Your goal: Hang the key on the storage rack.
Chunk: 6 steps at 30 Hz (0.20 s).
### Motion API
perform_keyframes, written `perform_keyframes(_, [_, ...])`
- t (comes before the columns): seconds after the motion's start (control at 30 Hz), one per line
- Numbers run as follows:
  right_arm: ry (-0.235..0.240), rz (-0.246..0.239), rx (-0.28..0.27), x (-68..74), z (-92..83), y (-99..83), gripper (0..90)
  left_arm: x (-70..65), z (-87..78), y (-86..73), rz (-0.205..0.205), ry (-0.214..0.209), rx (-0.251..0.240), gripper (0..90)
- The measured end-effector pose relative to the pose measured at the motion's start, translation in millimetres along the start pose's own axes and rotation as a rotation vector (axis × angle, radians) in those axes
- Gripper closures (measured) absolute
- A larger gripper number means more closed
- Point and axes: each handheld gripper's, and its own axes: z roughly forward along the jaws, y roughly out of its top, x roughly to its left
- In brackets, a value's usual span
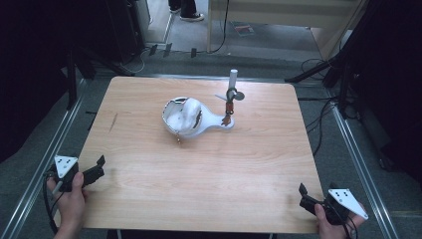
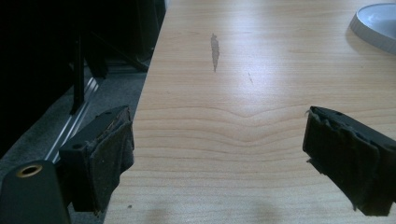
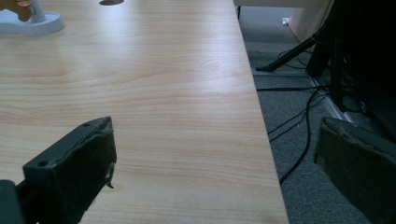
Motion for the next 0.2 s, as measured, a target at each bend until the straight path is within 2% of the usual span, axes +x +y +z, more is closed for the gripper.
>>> perform_keyframes(0.13, [-0.011, -0.012, 0.007, 2.1, 0.7, 0.2, 0.8, -0.3, -0.1, 0.1, 0.001, 0.006, 0.003, 9.5])
perform_keyframes(0.2, [-0.025, -0.015, 0.022, 5.1, 2.5, 0.8, 5.0, -0.3, -0.1, 0.1, -0.002, 0.012, 0.003, 9.5])
